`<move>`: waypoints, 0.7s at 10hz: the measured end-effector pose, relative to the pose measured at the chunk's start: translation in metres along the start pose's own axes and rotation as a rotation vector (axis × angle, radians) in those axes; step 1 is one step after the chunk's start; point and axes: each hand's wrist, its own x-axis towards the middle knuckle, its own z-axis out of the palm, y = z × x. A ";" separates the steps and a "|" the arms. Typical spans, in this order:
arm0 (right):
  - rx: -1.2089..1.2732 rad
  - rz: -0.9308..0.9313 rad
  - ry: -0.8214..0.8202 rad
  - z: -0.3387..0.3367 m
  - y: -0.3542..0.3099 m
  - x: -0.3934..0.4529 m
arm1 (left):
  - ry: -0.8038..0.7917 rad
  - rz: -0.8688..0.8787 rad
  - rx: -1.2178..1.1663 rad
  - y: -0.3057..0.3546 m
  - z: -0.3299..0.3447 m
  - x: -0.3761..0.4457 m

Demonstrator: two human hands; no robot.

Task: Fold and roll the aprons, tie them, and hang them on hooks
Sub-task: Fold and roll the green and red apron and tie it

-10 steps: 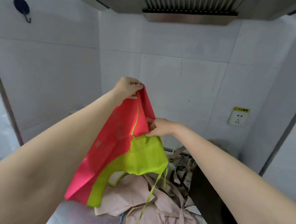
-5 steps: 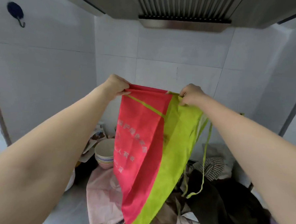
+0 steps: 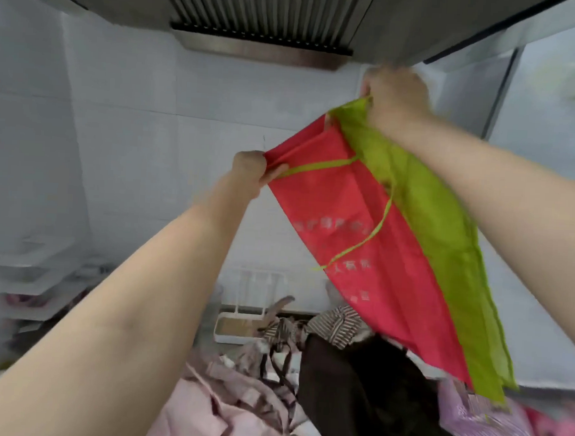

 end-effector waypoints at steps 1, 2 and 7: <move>0.167 -0.183 -0.440 0.013 -0.038 -0.026 | 0.037 0.127 0.214 -0.006 -0.050 -0.009; 0.265 -0.248 -0.737 0.057 -0.091 -0.070 | 0.170 0.069 0.287 -0.029 -0.111 -0.016; 0.536 -0.407 -1.378 0.230 -0.284 -0.333 | 0.297 -0.759 0.869 -0.177 -0.371 -0.190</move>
